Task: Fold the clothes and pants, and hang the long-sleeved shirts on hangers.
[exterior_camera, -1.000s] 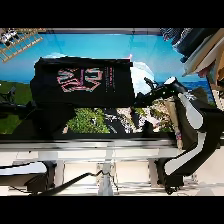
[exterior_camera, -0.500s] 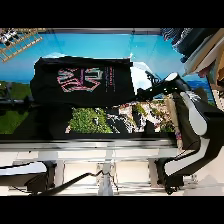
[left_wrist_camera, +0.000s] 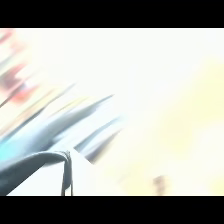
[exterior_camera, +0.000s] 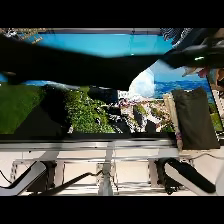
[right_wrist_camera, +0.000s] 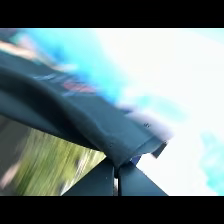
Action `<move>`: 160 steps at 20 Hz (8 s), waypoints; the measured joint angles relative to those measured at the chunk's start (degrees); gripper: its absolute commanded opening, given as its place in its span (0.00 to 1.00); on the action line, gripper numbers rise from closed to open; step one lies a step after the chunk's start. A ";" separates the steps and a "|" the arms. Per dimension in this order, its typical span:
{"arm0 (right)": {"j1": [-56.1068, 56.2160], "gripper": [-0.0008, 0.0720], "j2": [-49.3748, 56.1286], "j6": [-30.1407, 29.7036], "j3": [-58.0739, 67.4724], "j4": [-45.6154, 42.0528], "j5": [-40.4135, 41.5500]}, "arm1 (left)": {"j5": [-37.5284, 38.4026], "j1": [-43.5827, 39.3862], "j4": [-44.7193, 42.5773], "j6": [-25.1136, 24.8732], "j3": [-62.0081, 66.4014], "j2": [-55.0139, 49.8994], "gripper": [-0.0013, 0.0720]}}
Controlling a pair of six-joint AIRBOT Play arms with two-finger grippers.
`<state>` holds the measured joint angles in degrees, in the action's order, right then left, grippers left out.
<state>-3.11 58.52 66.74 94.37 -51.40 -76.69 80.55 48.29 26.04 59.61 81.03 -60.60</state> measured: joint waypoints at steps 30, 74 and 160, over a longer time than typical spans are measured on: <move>3.17 0.03 44.59 2.82 2.82 -8.83 26.08 | -29.33 -26.21 -37.92 -2.67 -6.91 -37.35 0.03; -16.20 0.30 38.73 -8.90 -30.64 -6.29 -8.83 | -8.61 -22.27 -83.93 6.05 -52.50 -10.84 0.09; 13.97 0.84 39.80 26.88 6.43 -14.88 3.61 | -3.37 -38.82 -68.87 -5.29 -13.31 -28.44 0.03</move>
<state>10.85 98.32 93.62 100.79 -66.28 -73.08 77.19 9.47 -42.83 54.33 67.72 -89.03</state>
